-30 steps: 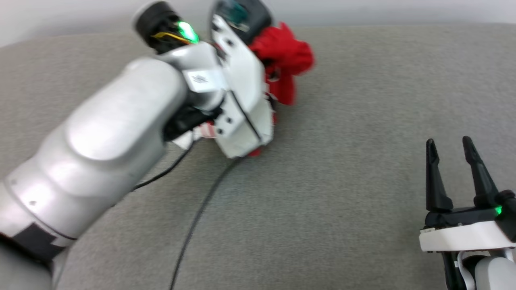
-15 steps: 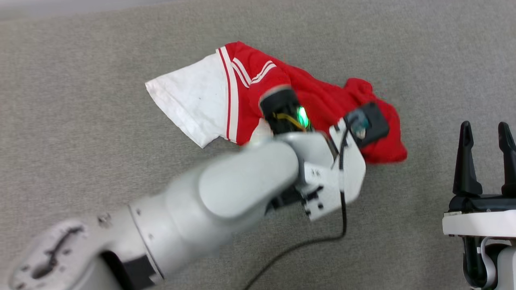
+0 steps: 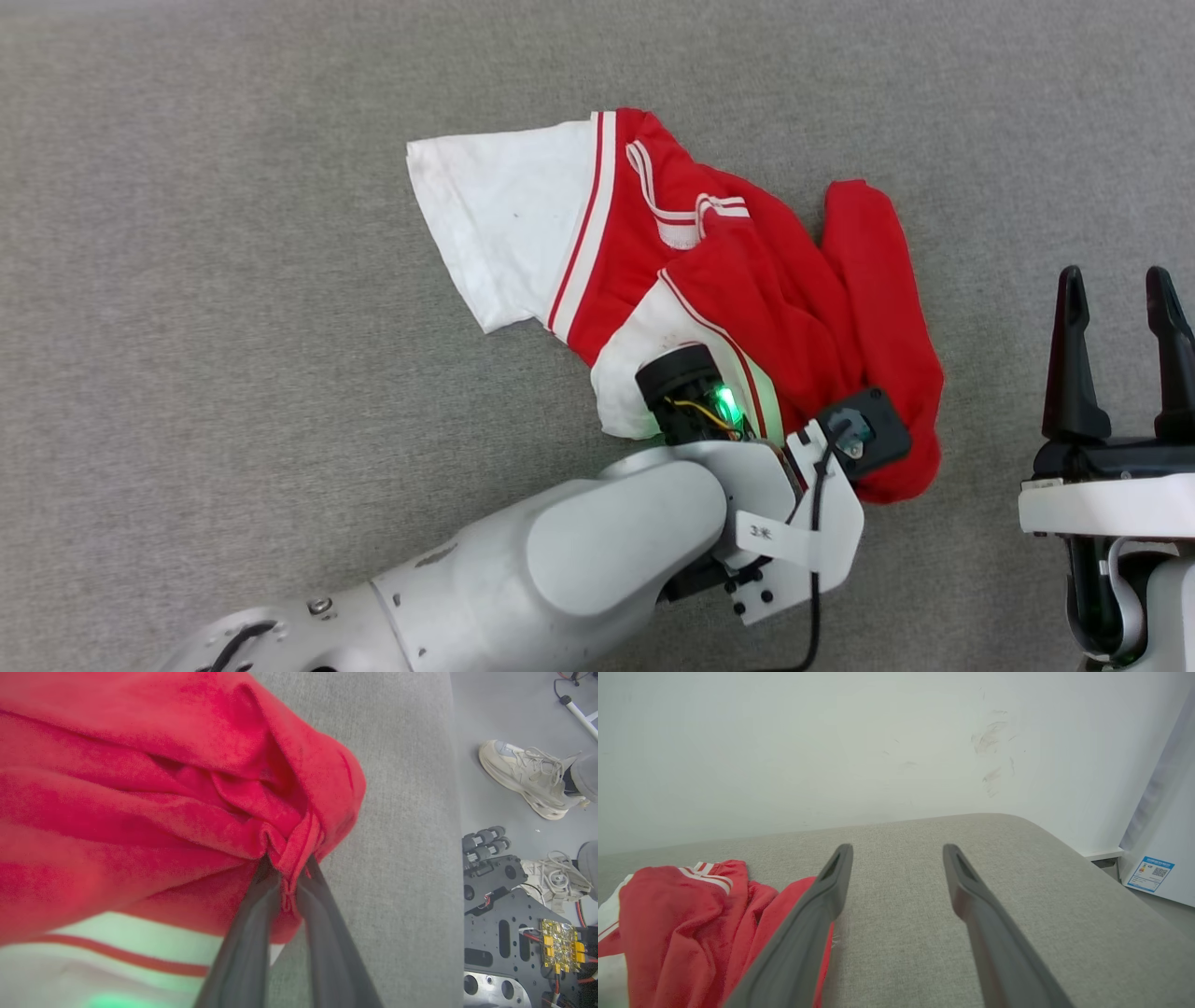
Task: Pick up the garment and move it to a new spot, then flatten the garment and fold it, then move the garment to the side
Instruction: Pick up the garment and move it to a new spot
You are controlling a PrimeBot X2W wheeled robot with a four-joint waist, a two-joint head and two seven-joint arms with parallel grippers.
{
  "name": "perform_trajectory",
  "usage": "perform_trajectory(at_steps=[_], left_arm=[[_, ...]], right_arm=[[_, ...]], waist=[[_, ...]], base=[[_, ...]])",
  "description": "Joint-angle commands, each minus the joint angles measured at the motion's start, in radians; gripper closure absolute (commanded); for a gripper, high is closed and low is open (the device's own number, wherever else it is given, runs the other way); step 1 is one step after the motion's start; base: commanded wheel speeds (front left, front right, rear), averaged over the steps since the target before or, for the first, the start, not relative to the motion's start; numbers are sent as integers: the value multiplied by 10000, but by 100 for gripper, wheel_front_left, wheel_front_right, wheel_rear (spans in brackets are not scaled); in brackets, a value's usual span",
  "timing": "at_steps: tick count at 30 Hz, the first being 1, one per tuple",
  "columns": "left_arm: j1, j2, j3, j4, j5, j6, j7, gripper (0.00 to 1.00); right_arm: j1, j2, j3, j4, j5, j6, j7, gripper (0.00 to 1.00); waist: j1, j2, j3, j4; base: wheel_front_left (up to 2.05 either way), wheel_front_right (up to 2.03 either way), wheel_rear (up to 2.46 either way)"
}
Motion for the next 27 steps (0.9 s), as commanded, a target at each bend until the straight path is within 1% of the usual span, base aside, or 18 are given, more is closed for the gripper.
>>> perform_trajectory(at_steps=[1, 4, 5, 7, 12, 14, 16, 20, 23, 27], left_arm=[[-230, -80, 17, 178, -92, -5, -675, 0], [-464, -130, 36, 618, -126, -5, -2302, 0], [-464, -130, 36, 618, -126, -5, -2302, 0], [-536, -161, 192, 937, -27, 12, -3292, 0], [-99, -221, 773, 1428, -165, 372, -5218, 0], [47, -100, 1072, 1621, -131, 678, -5882, 0], [289, 97, 1384, 1765, -84, 1021, -6300, 0], [868, 560, 2151, 1647, 53, 1749, -6593, 0], [1478, 1030, 3108, 917, 442, 2340, -6620, 0], [2833, 1719, 4612, -274, 1154, 3112, -6616, 0]], right_arm=[[122, 26, -21, 37, -74, -7, -19, 0], [269, 24, -52, 96, -142, -7, -19, 0], [269, 24, -52, 96, -142, -7, -19, 0], [405, 23, -48, 133, -177, -7, -19, 0], [732, 23, -10, 203, -244, -7, -19, 0], [889, 21, -23, 232, -292, -7, -21, 0], [1053, 23, -30, 248, -327, -7, -21, 0], [1422, 23, -59, 285, -399, -7, -21, 0], [1596, 23, -94, 297, -447, -7, -21, 0], [1799, 23, -15, 321, -502, -7, -21, 0]], waist=[[0, 0, -222, 147], [0, 0, -597, 341], [0, 0, -597, 341], [0, 0, -889, 464], [0, 0, -1663, 760], [0, 0, -1954, 889], [0, 0, -2222, 1019], [0, 0, -2690, 1252], [0, 0, -2930, 1415], [0, 0, -3181, 1508]], base=[[0, 0, 0], [0, 0, 0], [0, 0, 0], [0, 0, 0], [0, 0, 0], [0, 0, 0], [0, 0, 0], [0, 0, 0], [0, 0, 0], [0, 0, 0]])
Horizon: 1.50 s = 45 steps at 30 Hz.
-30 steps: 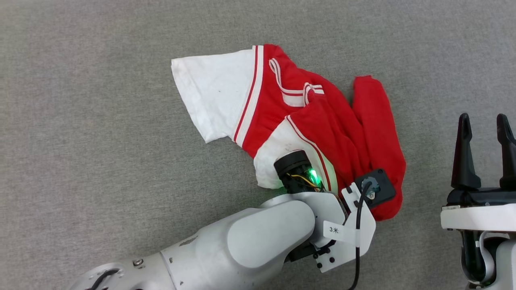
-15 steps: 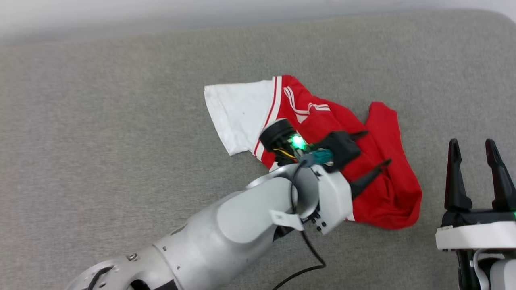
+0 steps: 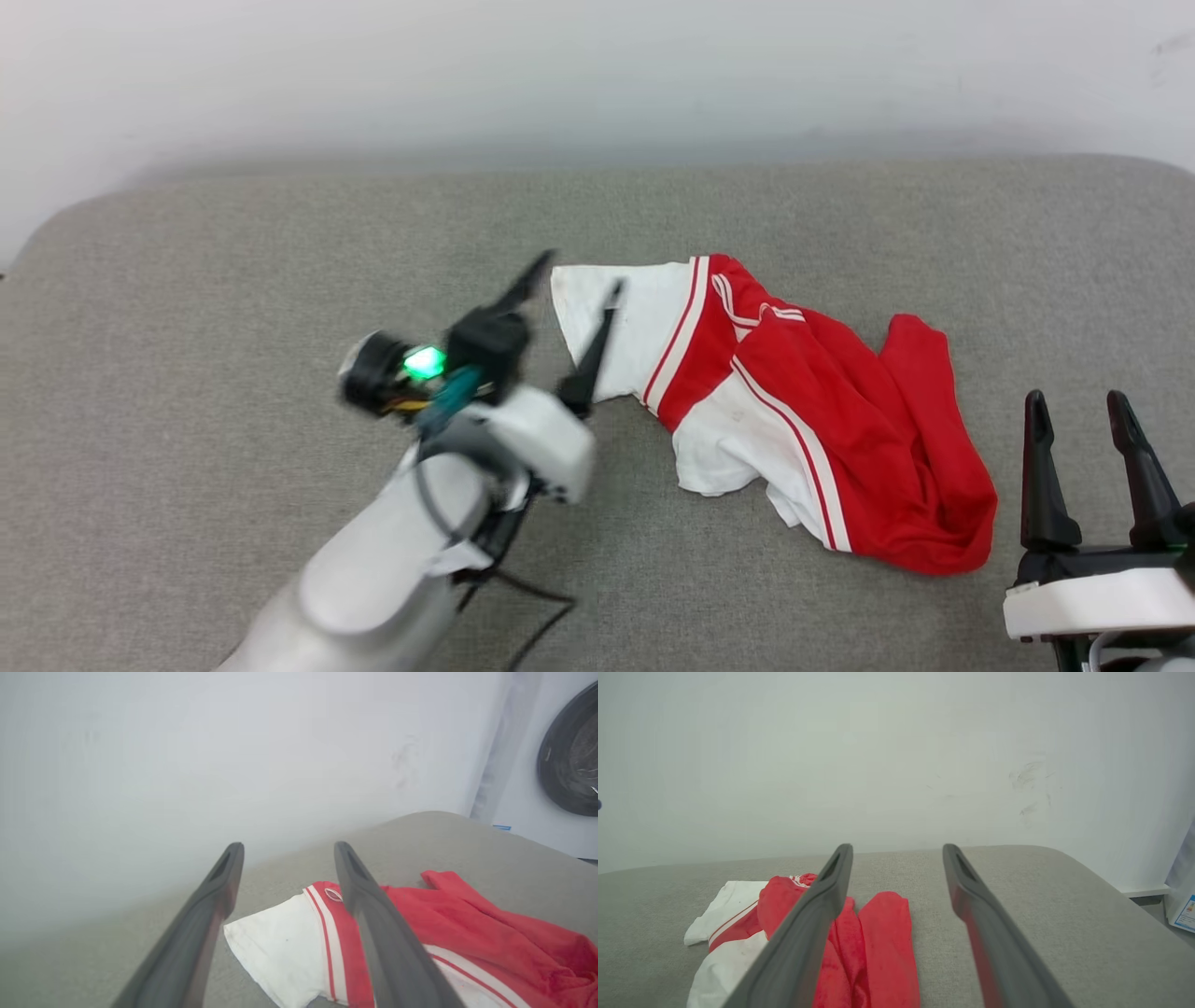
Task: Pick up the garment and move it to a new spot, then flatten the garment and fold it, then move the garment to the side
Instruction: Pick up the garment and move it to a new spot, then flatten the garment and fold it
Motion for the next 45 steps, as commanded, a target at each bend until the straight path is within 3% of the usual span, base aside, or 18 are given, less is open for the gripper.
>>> perform_trajectory(at_steps=[1, 6, 14, 26, 33, 45], left_arm=[[383, 118, 326, -269, 192, 161, -45, 0], [2190, 557, 2007, -1338, 936, 654, -37, 0], [4691, 400, 4333, -2459, 1780, 646, -38, 0], [6782, -686, 6095, -2908, 3038, -324, -39, 0], [7016, -1219, 6791, -2638, 3659, -967, -39, 0], [7139, -1679, 7505, -2481, 4382, -1553, -40, 0]], right_arm=[[160, 18, 11, 21, -60, -7, -19, 0], [366, 18, 53, 10, -116, -7, -21, 0], [648, 18, 244, 108, -136, -7, -19, 0], [994, 19, 443, 187, -55, -7, -19, 0], [1159, 18, 588, 322, -23, -7, -20, 0], [1315, 18, 734, 506, -36, -7, -19, 0]], waist=[[1, 0, -137, 81], [1, 0, -399, 180], [1, 0, -814, 158], [1, 0, -1051, 221], [1, 0, -1085, 293], [1, 0, -1033, 342]], base=[[0, 0, 0], [0, 0, 0], [0, 0, 0], [0, 0, 0], [0, 0, 0], [0, 0, 0]])
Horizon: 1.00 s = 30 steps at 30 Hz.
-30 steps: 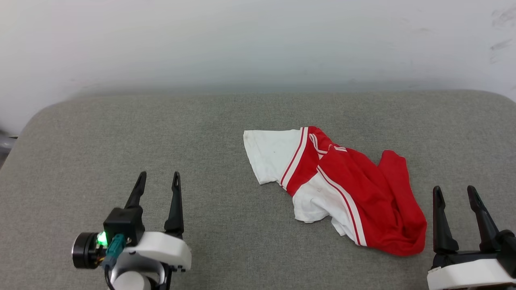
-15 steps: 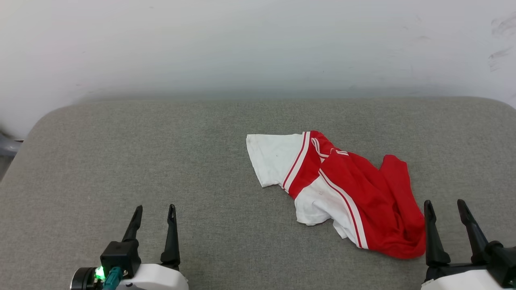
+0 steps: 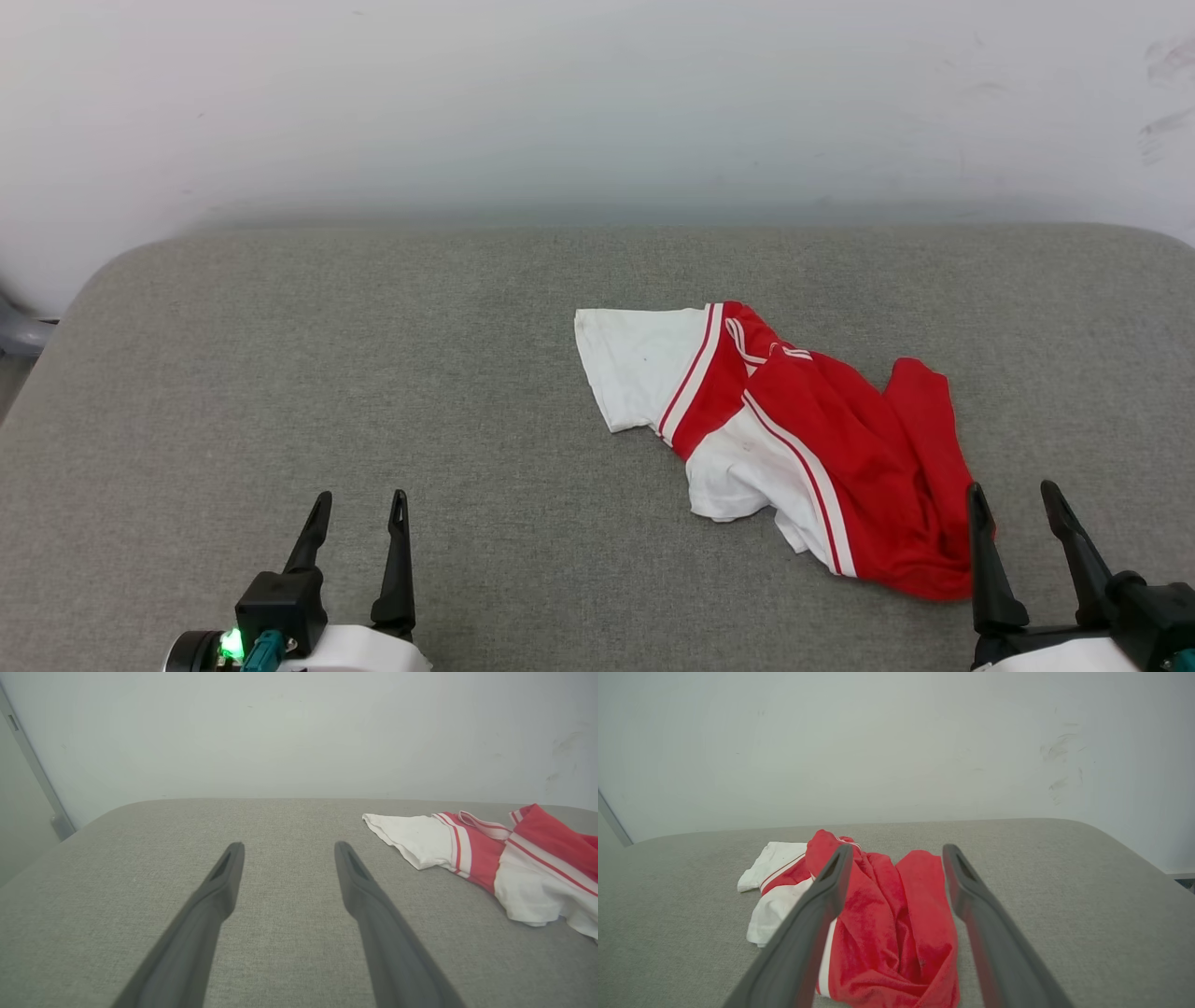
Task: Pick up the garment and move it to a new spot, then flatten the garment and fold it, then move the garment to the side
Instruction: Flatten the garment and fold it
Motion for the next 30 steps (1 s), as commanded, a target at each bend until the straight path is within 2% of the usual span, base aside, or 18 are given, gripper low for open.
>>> perform_trajectory(at_steps=[1, 15, 22, 26, 30], left_arm=[[64, -51, 49, -2, 94, -52, -26, 0], [41, -244, 361, 91, 459, -318, -26, 0], [-84, -294, 316, 89, 536, -367, -27, 0], [-170, -310, 279, 83, 562, -370, -27, 0], [-301, -320, 240, 74, 573, -388, -27, 0]], right_arm=[[118, 16, 8, 22, -23, -7, -20, 0], [-121, 16, -119, -104, -112, -7, -19, 0], [-1390, 19, -344, -964, -587, -5, -20, 0], [-2195, -30, -123, -1293, -765, -5, -20, 0], [-3254, -728, 815, -1265, -554, -7, -19, 0]], waist=[[0, -1, 1, 5], [0, -1, -80, 98], [0, -1, 36, 154], [0, -1, 104, 210], [0, -1, 254, 281]], base=[[0, 0, 0], [0, 0, 0], [0, 0, 0], [0, 0, 0], [0, 0, 0]])
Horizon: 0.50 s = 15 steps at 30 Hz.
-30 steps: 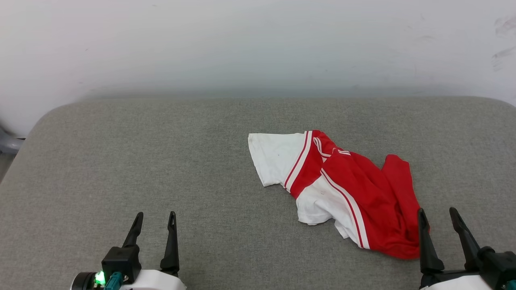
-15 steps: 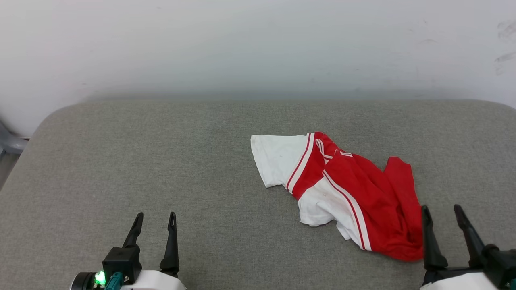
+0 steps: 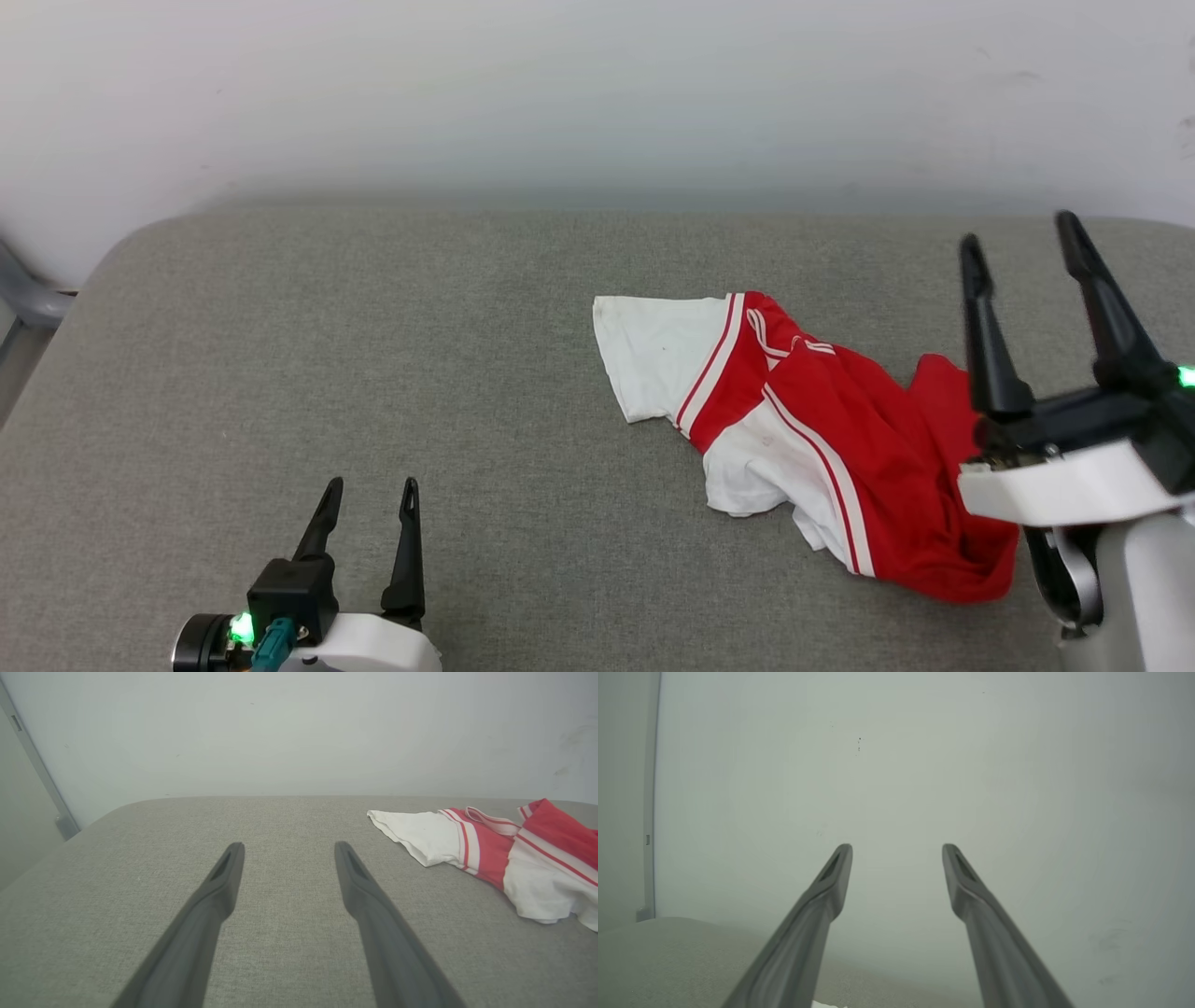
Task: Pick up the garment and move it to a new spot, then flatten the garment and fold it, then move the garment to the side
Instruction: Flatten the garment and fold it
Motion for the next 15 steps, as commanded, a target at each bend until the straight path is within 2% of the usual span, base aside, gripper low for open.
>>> perform_trajectory(at_steps=[1, 6, 8, 15], left_arm=[[-132, -10, -16, -11, 48, -16, -27, 0], [-257, -18, -3, -48, 14, 40, -27, 0], [-283, -22, -15, -45, 0, 46, -27, 0], [-502, -25, -134, -71, -93, 75, -27, 0]], right_arm=[[-197, -167, 210, 112, 95, -7, -17, 0], [-1426, -1358, 2282, 1120, 714, -7, -14, 0], [-1943, -1860, 3375, 1646, 1126, -7, 324, 0], [-3800, -3567, 7180, 2388, 3307, -8, 3143, 0]], waist=[[-1, -1, 59, 24], [-1, -1, 275, 57], [-1, -1, 352, 65], [-1, -1, 706, 162]], base=[[0, 0, 0], [0, 0, 0], [0, 0, 0], [0, 0, 0]])
